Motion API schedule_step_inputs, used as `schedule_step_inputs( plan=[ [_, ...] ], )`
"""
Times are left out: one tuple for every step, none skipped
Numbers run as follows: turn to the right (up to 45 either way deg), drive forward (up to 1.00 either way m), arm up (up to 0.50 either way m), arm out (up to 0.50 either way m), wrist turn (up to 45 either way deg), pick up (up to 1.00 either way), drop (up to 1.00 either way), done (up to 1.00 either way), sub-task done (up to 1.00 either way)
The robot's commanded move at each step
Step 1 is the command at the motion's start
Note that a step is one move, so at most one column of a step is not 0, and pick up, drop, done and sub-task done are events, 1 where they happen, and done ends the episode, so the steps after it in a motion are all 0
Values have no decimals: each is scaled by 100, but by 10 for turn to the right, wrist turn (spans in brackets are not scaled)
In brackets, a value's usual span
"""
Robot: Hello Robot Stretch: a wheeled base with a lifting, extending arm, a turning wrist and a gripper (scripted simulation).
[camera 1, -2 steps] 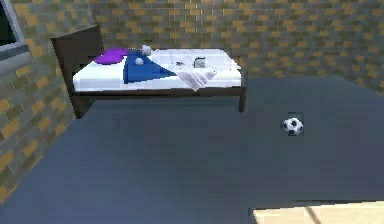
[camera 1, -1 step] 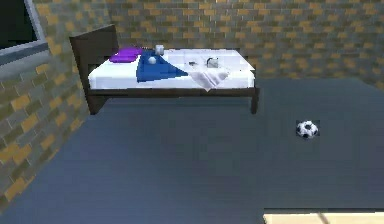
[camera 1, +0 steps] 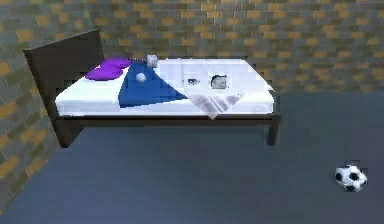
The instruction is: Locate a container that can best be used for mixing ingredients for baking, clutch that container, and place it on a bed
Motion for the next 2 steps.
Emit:
schedule_step_inputs(
  plan=[
    [0,30,0,0,0,0,0,0,0],
    [450,0,0,0,0,0,0,0,0]
  ],
)
